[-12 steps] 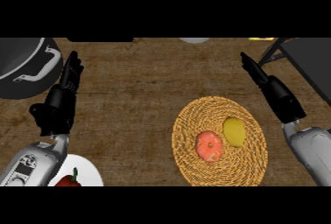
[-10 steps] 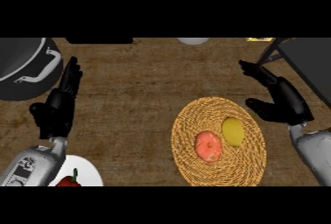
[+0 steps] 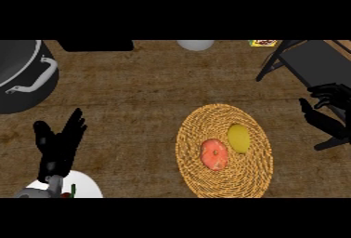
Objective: Pick the lemon from the placemat and place it in the tiered shelf
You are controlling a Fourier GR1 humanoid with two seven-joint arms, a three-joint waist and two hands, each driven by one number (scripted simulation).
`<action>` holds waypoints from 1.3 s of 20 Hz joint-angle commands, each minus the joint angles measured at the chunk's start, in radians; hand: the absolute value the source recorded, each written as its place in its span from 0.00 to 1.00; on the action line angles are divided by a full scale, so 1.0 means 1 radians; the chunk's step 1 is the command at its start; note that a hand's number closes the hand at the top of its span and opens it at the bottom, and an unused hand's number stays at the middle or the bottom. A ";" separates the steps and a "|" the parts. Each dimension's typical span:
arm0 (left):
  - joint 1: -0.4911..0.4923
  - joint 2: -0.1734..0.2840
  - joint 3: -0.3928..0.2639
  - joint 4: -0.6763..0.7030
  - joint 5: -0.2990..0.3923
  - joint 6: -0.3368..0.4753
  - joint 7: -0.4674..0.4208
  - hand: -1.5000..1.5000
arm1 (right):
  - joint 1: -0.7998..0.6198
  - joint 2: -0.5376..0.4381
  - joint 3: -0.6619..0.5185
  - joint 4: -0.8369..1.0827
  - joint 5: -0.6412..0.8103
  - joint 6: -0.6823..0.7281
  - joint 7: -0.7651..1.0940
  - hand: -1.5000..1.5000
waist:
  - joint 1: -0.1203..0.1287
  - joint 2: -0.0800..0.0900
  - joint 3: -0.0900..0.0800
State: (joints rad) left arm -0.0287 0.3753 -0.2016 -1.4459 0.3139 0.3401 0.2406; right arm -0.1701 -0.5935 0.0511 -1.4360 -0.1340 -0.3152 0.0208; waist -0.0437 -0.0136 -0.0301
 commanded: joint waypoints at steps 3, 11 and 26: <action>0.013 0.026 0.047 0.060 0.071 -0.093 0.009 0.50 | 0.285 -0.017 -0.067 -0.068 -0.056 0.027 -0.081 0.00 | -0.027 0.006 0.029; 0.050 0.007 0.055 0.102 0.078 -0.167 -0.061 0.50 | 0.474 -0.163 -0.071 -0.473 -0.128 0.183 0.133 0.00 | 0.011 0.008 0.027; -0.024 0.003 0.066 0.120 0.052 -0.202 -0.001 0.50 | 0.103 -0.232 0.165 -0.619 0.195 0.061 0.983 0.00 | 0.066 0.017 0.028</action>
State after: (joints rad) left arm -0.0636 0.3640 -0.1458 -1.3510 0.3576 0.1637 0.2094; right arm 0.0389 -0.8191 0.1585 -2.0839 -0.0250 -0.2502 0.8351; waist 0.0141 -0.0016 0.0016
